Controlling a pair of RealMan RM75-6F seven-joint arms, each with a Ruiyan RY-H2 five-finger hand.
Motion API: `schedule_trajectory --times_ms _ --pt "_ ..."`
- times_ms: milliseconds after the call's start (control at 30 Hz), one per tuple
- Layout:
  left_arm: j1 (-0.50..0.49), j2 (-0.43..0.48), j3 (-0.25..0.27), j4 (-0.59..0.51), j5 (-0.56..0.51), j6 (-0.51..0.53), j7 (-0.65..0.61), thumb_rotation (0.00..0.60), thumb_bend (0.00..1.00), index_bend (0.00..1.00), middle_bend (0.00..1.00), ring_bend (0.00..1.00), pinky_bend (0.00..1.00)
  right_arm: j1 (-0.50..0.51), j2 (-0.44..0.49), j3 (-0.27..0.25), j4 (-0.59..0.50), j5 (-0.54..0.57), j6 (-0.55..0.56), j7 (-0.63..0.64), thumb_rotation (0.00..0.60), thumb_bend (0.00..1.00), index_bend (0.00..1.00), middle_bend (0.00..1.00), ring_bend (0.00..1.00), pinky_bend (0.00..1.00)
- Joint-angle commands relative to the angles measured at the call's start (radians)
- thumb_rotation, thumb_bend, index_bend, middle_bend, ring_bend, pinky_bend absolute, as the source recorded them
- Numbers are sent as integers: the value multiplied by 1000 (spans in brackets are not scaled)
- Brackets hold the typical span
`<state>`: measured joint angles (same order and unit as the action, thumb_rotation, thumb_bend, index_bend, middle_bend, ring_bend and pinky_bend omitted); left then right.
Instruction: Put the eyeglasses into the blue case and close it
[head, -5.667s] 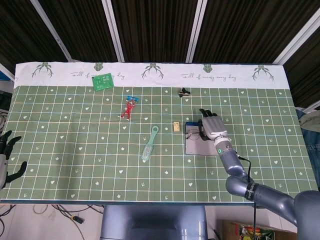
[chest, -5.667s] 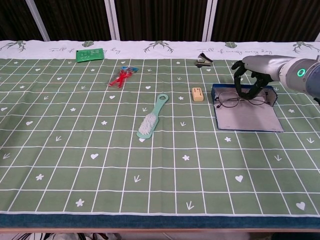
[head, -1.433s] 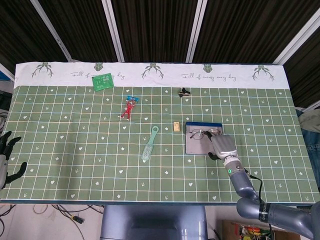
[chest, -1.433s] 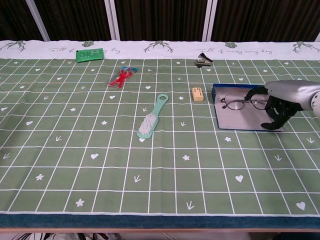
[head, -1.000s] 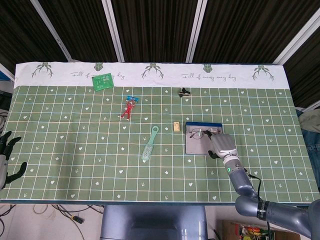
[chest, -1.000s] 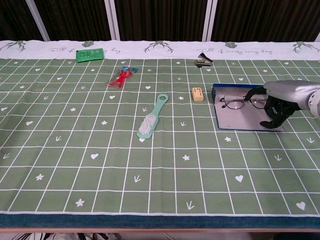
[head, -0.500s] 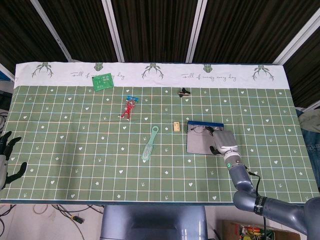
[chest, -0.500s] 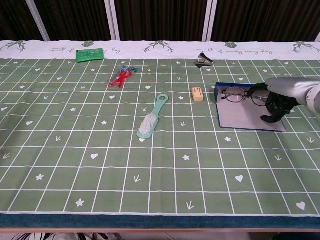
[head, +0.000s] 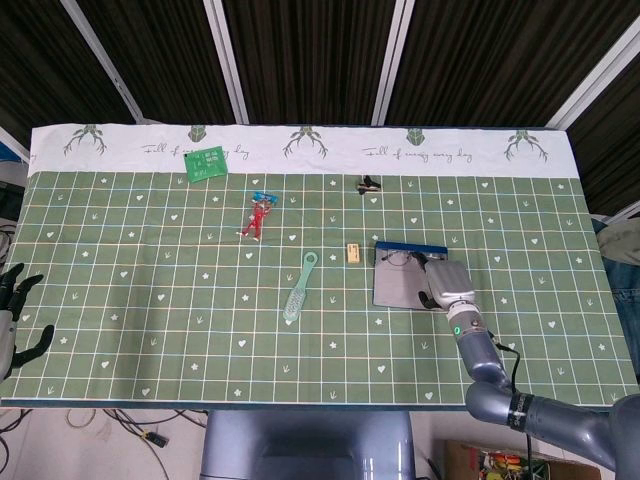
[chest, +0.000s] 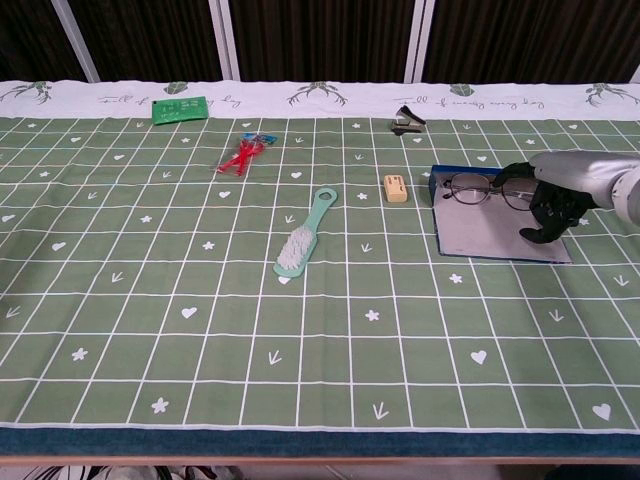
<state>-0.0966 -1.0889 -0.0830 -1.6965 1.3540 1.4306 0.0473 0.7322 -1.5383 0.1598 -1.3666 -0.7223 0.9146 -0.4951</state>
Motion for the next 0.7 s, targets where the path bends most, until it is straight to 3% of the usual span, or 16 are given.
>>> schedule_trajectory --times_ms 33,300,400,700 --pt "0 0 0 -1 -1 0 0 600 356 150 0 0 0 2 0 1 -2 4 1 -4 600 474 126 762 723 566" --pt "-1 2 1 -2 -4 -5 0 600 357 150 0 0 0 -10 22 -4 -51 -12 24 1 600 473 100 762 722 566" --pt "-1 3 1 -4 -6 -8 0 600 356 150 0 0 0 -29 48 -13 -101 -46 56 11 600 429 98 757 715 566" --pt "-3 4 3 -9 -7 -12 9 600 356 159 0 0 0 -106 86 -70 -198 -195 166 47 600 308 236 736 695 563"
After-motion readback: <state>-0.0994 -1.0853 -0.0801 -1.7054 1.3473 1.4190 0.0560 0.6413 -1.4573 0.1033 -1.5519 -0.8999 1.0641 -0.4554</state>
